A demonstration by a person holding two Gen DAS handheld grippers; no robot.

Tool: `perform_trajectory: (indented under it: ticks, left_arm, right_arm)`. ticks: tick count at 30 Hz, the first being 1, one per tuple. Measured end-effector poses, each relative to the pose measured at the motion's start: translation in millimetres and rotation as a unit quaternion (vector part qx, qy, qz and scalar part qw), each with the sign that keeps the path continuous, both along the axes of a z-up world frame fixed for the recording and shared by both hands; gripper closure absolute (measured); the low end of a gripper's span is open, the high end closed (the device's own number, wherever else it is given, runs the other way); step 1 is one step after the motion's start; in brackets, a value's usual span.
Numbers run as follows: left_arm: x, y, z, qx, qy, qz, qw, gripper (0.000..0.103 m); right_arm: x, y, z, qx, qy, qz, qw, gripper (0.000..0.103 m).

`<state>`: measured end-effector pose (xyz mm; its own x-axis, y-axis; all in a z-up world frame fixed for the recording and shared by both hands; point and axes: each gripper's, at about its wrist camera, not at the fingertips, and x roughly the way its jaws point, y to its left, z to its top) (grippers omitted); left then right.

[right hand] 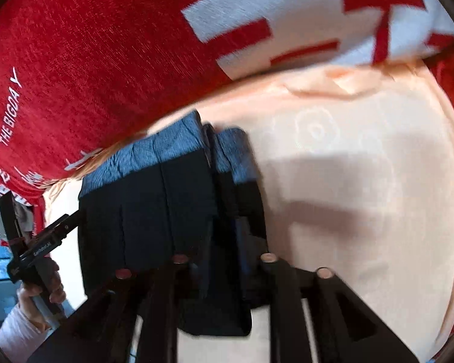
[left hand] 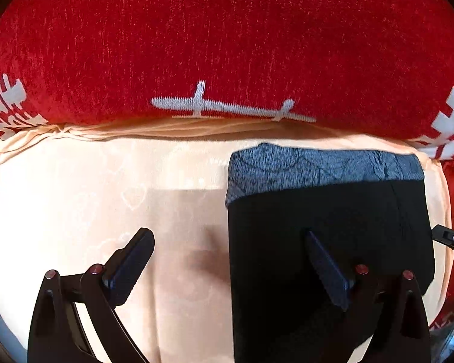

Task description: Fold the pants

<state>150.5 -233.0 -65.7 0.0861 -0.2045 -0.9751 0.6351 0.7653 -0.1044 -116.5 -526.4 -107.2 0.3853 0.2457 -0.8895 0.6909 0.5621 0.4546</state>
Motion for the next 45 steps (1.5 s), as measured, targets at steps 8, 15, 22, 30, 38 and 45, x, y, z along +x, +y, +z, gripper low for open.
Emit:
perform_trajectory:
  ticks: [8,15,22,30,38,45]
  left_arm:
    - [-4,10,-11,-0.029,0.079,-0.006,0.9964,0.003]
    - [7,11,-25,-0.069,0.147,-0.017,0.9867,0.003]
    - [10,0,-46,-0.085,0.194,-0.044,0.9762,0.003]
    - [1,-20,-72,-0.116,0.22,-0.044,0.9676,0.003]
    - [-9,-26,-51,-0.113,0.176,-0.042,0.9771,0.017]
    - [-28,-25,-11,-0.111,0.129,-0.042,0.9845,0.035]
  right_arm:
    - [-13,8,-4,0.013,-0.01,-0.002,1.0,0.051]
    - [-8,4,-19,0.073,-0.078,0.014,0.994,0.047]
    - [-10,-25,-49,0.127,-0.086,0.034,0.988,0.041]
    - [1,-35,-79,0.209,-0.137,0.052,0.967,0.038]
    - [13,-32,-85,0.217,-0.119,0.054,0.967,0.037]
    - [7,-19,-60,0.206,-0.137,0.038,0.968,0.063]
